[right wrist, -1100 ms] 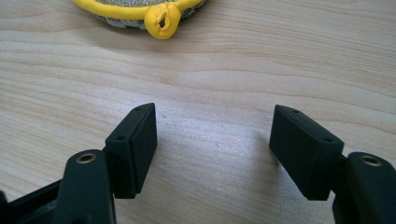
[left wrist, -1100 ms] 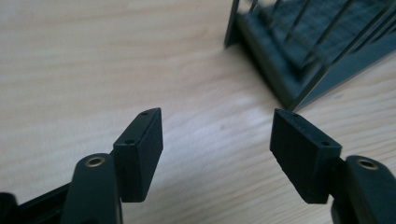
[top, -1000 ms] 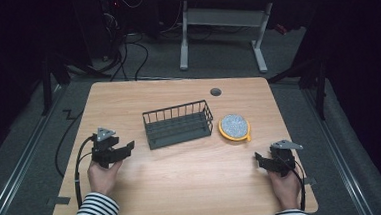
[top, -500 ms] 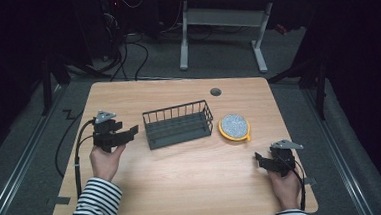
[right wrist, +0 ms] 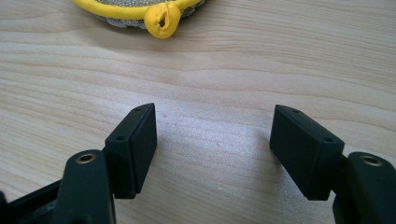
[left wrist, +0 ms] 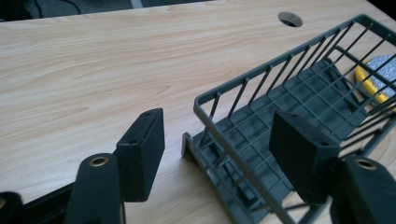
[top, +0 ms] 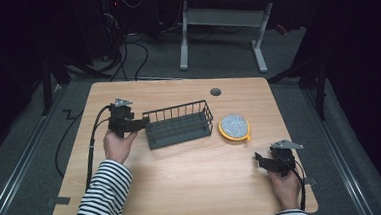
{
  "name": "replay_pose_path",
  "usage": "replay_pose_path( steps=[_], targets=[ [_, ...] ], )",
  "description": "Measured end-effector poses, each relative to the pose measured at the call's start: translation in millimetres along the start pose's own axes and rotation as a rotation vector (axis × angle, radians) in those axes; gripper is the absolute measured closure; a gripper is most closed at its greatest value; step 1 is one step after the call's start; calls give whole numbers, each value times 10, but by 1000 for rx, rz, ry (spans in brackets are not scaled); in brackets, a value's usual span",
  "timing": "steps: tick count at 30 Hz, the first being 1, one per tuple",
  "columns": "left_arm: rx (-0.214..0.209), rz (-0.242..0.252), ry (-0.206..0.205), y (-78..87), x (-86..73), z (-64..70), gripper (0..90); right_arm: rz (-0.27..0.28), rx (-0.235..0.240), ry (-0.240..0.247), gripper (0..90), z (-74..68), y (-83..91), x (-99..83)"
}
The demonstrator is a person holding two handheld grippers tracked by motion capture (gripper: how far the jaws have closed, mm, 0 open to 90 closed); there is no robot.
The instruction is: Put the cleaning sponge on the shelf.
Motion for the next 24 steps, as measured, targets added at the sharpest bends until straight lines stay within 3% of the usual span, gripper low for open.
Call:
replay_pose_path(
  steps=[12, 18, 24],
  targets=[
    [39, -70, -39, -183, -45, -15, 473, 0, 0, 1, 322, 0, 1, -1],
    [18, -67, -45, -181, -60, 25, 575, 0, 1, 1, 322, -1, 2, -2],
    [18, -56, -53, -161, -76, 45, 601, 0, 1, 2, 322, -1, 3, -2]
  ],
)
Point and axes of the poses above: each handheld gripper's, and its own axes: y roughly backward along the jaws, x roughly out of its top, z roughly to its right, the point moved 6 cm from there along -y, roughly forward along the jaws, and after that the axes turned 6 degrees about -x, right-handed, at the moved point
